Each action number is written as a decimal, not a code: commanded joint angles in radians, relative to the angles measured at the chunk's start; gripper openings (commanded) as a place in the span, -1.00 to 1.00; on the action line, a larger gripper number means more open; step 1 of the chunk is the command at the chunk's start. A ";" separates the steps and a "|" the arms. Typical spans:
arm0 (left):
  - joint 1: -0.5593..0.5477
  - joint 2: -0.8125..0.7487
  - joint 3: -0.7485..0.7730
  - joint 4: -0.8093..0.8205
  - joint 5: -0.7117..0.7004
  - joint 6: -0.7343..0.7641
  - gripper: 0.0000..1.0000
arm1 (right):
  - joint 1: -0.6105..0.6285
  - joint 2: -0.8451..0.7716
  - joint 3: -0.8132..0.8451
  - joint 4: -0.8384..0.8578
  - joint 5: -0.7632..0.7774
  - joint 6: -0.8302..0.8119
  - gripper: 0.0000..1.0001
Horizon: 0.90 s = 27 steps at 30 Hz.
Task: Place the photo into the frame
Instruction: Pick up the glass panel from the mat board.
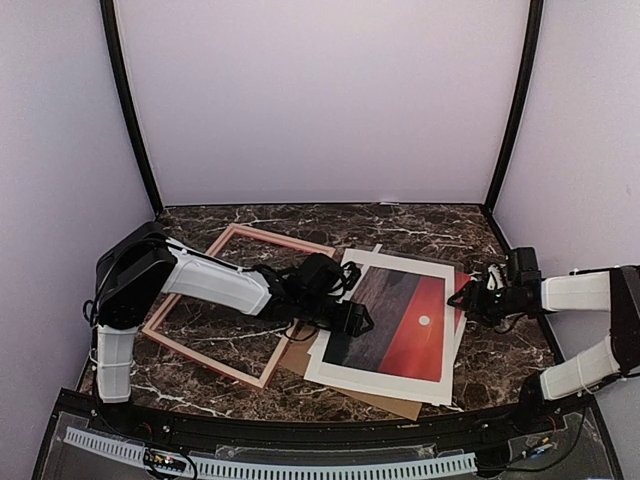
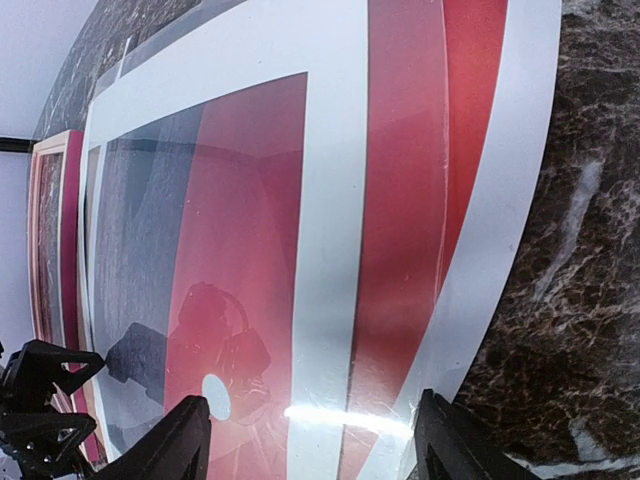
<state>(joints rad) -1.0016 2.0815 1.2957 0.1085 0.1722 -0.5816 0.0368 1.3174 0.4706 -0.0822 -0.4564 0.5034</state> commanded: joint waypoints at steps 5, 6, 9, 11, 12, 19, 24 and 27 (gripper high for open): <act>0.003 0.000 -0.058 -0.038 0.020 -0.023 0.45 | -0.016 -0.038 0.018 -0.052 -0.130 -0.013 0.25; 0.003 0.000 -0.059 -0.038 0.020 -0.024 0.45 | -0.018 -0.044 0.018 -0.054 -0.135 -0.015 0.23; 0.002 0.000 -0.063 -0.036 0.021 -0.024 0.45 | -0.024 -0.049 0.016 -0.045 -0.161 -0.014 0.15; 0.002 -0.002 -0.065 -0.036 0.021 -0.024 0.45 | -0.027 -0.054 0.012 -0.034 -0.183 -0.011 0.10; 0.002 -0.002 -0.066 -0.036 0.022 -0.024 0.45 | -0.028 -0.056 0.009 -0.028 -0.194 -0.009 0.08; 0.003 -0.013 -0.072 -0.035 0.019 -0.021 0.44 | -0.028 -0.058 0.001 -0.001 -0.269 0.000 -0.07; 0.003 -0.017 -0.072 -0.030 0.017 -0.017 0.45 | -0.028 -0.071 -0.005 0.022 -0.317 0.001 -0.11; 0.003 -0.017 -0.072 -0.025 0.020 -0.020 0.44 | -0.028 -0.080 -0.016 0.054 -0.348 0.000 -0.13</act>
<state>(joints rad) -1.0016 2.0739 1.2610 0.1638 0.1833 -0.5888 0.0059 1.2636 0.4702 -0.0967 -0.7097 0.5034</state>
